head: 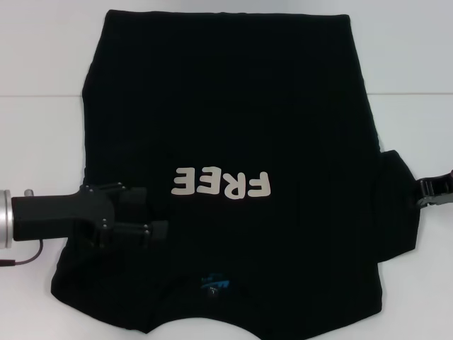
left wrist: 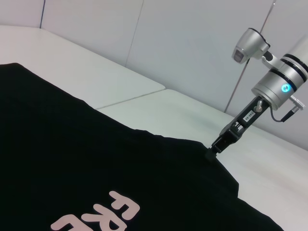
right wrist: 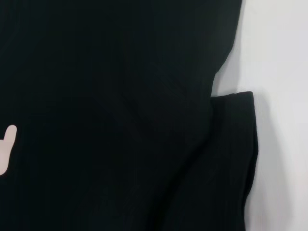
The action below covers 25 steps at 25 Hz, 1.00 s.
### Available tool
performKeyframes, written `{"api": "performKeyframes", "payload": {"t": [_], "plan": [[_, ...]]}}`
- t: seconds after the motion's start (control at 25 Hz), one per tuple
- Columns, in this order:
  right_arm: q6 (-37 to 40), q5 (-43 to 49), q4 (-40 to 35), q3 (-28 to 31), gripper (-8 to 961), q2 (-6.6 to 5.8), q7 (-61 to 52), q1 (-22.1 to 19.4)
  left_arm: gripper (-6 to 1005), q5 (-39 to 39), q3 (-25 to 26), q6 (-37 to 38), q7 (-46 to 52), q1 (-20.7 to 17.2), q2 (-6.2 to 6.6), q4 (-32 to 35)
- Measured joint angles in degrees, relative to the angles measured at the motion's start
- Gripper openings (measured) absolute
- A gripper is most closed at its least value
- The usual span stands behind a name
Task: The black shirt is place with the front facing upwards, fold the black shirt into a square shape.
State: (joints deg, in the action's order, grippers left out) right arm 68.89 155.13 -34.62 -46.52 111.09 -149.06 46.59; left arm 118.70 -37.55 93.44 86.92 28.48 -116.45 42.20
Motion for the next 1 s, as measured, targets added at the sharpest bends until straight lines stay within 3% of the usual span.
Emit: {"api": "performKeyframes", "payload": {"t": [0.24,0.52,0.68,0.84,1.0], "plan": [[-0.01,0.01,-0.81,-0.14,50,-0.21,0.01,-0.31,951,0.04,-0.04,0.03,0.08,0.04,-0.11,0.03],[2.73,-0.24,-6.22,1.53,46,-0.74,0.28,-2.94,951,0.04,-0.07,0.32,0.33,0.07,-0.04,-0.01],[5.68,-0.52,-10.66,5.77,45,-0.98,1.80,-4.58,951,0.04,-0.06,0.23,0.34,-0.03,-0.01,-0.01],[7.54,-0.72,-12.08,8.45,43,-1.13,4.39,-4.13,951,0.04,-0.06,0.04,0.36,-0.06,0.04,-0.01],[7.38,-0.76,-11.66,7.29,44,-0.17,5.82,-1.81,951,0.04,-0.06,-0.04,0.36,-0.08,0.00,-0.01]]}}
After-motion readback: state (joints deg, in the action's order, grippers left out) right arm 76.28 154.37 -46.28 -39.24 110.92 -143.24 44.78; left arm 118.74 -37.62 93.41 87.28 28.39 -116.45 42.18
